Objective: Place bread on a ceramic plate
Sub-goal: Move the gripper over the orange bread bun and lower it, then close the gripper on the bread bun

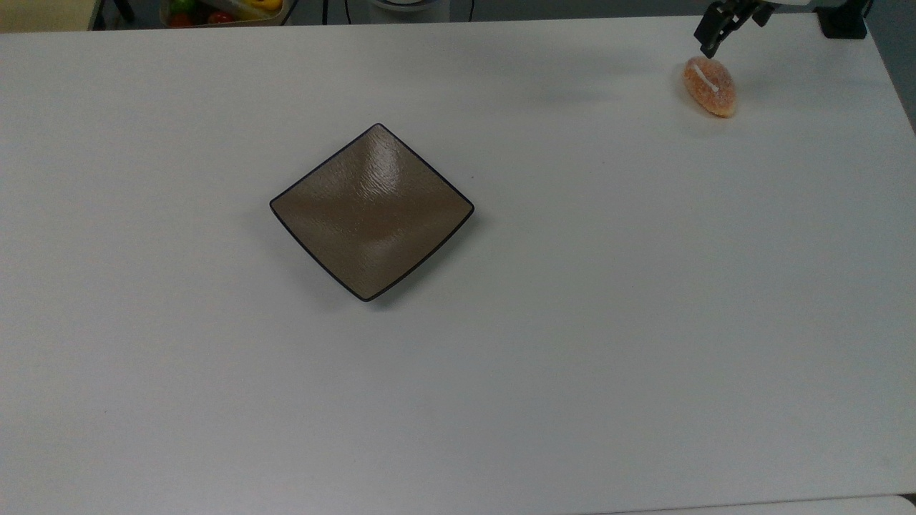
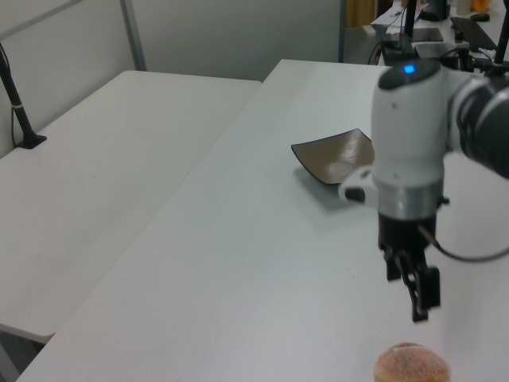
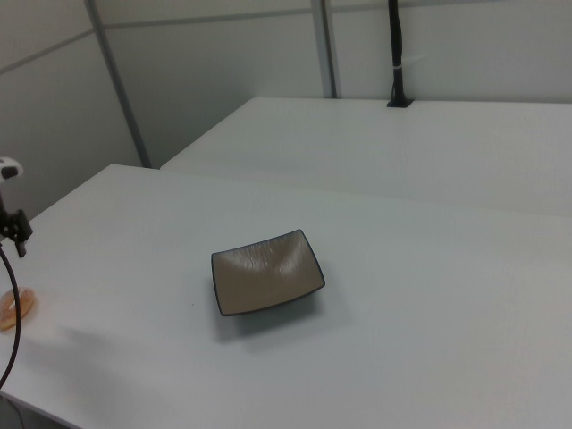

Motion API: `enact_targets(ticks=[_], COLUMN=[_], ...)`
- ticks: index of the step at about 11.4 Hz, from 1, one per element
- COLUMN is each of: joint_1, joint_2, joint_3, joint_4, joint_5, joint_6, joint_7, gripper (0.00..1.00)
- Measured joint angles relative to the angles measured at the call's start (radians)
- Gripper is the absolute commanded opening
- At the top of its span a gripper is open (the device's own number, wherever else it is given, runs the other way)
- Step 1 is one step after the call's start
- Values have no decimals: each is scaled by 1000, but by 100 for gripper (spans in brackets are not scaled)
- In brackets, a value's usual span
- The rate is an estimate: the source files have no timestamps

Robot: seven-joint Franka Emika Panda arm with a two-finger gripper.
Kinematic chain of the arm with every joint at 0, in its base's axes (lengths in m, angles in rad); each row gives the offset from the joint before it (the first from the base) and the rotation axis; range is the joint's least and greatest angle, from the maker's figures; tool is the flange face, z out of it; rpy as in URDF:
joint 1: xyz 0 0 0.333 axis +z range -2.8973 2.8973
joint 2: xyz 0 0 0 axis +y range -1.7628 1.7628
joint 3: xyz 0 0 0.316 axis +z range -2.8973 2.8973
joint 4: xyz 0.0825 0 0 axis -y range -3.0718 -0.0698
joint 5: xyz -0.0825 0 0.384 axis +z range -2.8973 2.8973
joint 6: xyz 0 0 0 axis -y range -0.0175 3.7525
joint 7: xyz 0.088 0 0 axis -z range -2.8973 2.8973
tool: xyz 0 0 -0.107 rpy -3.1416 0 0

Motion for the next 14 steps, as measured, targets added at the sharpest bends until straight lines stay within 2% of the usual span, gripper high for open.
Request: enact_targets(ticks=[2, 8, 9, 10, 11, 14], joint_1=[36, 45, 47, 54, 63, 76], joint_2=[42, 144, 157, 170, 179, 185], joint_3=[0, 0, 0, 0, 0, 0], joint_4=[-14, -14, -14, -14, -14, -14], joint_5=[-13, -60, -72, -79, -86, -136], joint_6=[34, 73, 84, 109, 123, 129], joint_7=[13, 14, 14, 15, 20, 90], gripper=[100, 100, 86, 50, 40, 35])
